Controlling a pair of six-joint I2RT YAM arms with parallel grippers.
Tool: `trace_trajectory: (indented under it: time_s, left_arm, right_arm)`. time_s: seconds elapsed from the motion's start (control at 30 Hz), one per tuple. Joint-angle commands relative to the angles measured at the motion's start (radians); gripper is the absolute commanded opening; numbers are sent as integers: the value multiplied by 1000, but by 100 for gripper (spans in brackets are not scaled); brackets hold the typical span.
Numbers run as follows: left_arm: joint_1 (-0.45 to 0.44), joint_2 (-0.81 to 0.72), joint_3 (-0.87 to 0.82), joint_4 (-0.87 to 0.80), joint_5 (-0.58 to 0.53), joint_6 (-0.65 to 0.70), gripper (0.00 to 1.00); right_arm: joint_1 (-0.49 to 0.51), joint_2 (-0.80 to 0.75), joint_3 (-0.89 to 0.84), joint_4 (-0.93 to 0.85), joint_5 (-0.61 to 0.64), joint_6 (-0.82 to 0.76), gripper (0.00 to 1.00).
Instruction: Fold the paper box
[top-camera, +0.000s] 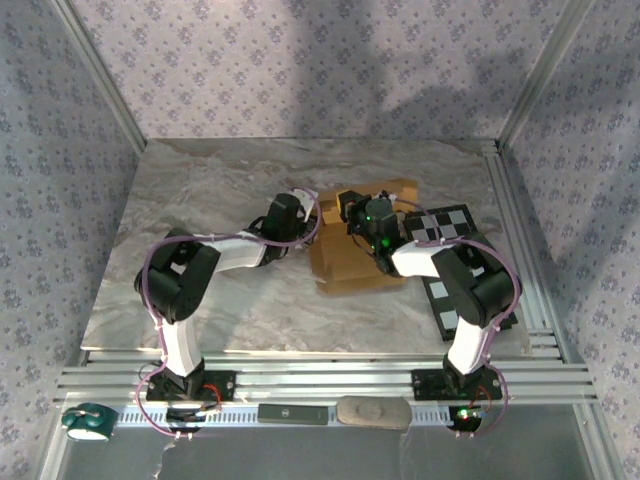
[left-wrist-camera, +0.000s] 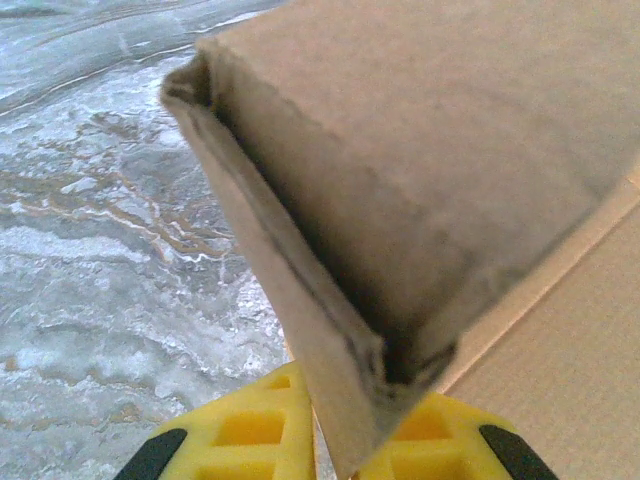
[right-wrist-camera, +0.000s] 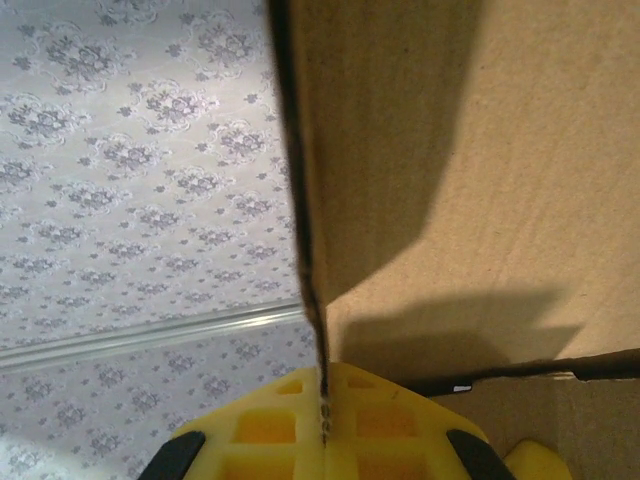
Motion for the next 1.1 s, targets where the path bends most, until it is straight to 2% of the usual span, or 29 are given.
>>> trace_trajectory:
  time_s: [0.0,0.17,0.27,0.67,1.07]
  left_arm:
    - [-45,28,58,31,-89,-24,13]
    - [-73,58,104,1,-232,-75,10]
    - [-83,77,140,-38,-310,-97,0]
    - [-109,115,257,-257,-607,-254,0]
    - [-124,174,322,-360,-756,-378,0]
  right_arm:
    - [68,28,-14,-21,-37,33,0]
    - [122,45,-18,10,24,72,0]
    - [142,54,-21,19,42,96,0]
    - [194,45,-35,-24,86,187,0]
    - [212,72,-26,-16,111,251,0]
